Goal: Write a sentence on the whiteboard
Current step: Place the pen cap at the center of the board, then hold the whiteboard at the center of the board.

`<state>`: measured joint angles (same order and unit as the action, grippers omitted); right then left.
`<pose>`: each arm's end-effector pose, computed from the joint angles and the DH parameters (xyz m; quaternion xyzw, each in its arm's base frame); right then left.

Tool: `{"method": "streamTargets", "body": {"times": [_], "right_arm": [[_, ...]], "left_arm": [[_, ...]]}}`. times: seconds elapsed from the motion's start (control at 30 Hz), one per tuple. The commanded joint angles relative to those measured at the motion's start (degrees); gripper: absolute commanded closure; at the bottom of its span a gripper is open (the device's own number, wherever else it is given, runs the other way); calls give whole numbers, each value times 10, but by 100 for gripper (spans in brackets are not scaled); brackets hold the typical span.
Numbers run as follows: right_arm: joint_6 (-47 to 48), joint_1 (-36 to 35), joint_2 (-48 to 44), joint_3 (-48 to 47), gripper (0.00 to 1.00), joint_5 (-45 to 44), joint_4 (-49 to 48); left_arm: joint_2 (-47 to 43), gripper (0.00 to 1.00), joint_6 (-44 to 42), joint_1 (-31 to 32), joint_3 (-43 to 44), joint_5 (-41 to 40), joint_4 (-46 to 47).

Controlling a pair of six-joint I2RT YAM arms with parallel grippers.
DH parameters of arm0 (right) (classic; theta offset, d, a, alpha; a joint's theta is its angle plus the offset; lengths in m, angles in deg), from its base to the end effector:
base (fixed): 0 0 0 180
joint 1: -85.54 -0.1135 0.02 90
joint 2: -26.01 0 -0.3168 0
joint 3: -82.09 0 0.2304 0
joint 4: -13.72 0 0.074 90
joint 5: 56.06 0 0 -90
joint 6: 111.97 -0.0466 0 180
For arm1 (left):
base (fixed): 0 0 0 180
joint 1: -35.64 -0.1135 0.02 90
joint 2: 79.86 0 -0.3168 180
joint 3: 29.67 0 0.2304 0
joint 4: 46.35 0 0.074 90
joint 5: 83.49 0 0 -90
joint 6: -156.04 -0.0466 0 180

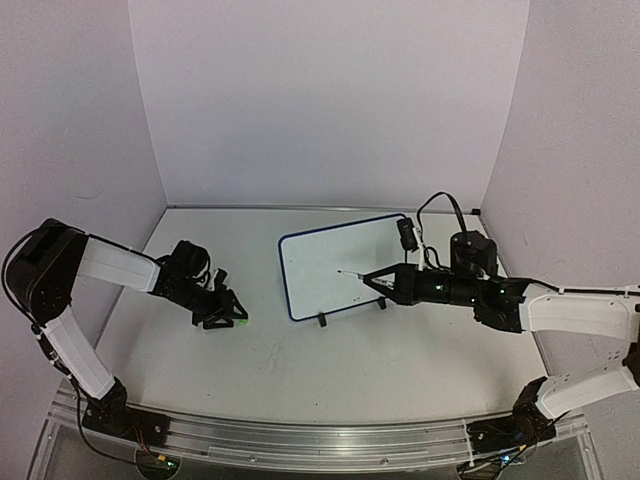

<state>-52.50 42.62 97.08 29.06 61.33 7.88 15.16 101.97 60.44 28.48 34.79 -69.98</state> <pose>0.1678 0.1853 0.3174 -0.2294 0.7357 0.5125 0.3788 0.2528 -0.1411 0.1907 -0.0290 0.9394 -0.3286 0.0936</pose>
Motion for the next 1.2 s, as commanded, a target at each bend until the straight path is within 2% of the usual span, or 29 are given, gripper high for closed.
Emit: {"method": "streamTargets", "body": {"times": [0.0, 0.17, 0.2, 0.27, 0.47, 0.63, 0.8, 0.97, 1.07, 1.17], "right_arm": [[21, -4, -10, -29, 100, -12, 16], [28, -7, -14, -35, 100, -25, 31], [30, -7, -15, -35, 100, -25, 30], [33, -7, -15, -37, 100, -23, 30], [38, -7, 1, -51, 100, -5, 23], [46, -6, 20, -64, 100, 2, 11], [39, -6, 41, -73, 100, 16, -18], [30, -7, 61, -81, 100, 35, -48], [27, -8, 69, -83, 100, 38, -61], [24, -11, 84, -89, 100, 40, -77]], "left_arm": [[-13, 41, -5, -2, 17, -19, -11], [-48, 8, -16, -2, 25, -80, -63], [-58, 3, -20, -2, 28, -89, -73], [-71, 1, -30, -2, 38, -112, -100], [-120, 1, -102, -3, 112, -145, -187], [-131, 1, -226, -2, 188, -50, -205], [-104, 1, -322, 23, 258, 32, -198], [-65, 1, -354, 47, 283, 104, -152], [-50, 6, -360, 50, 285, 137, -127], [-31, 21, -386, 57, 295, 147, -126]]}}
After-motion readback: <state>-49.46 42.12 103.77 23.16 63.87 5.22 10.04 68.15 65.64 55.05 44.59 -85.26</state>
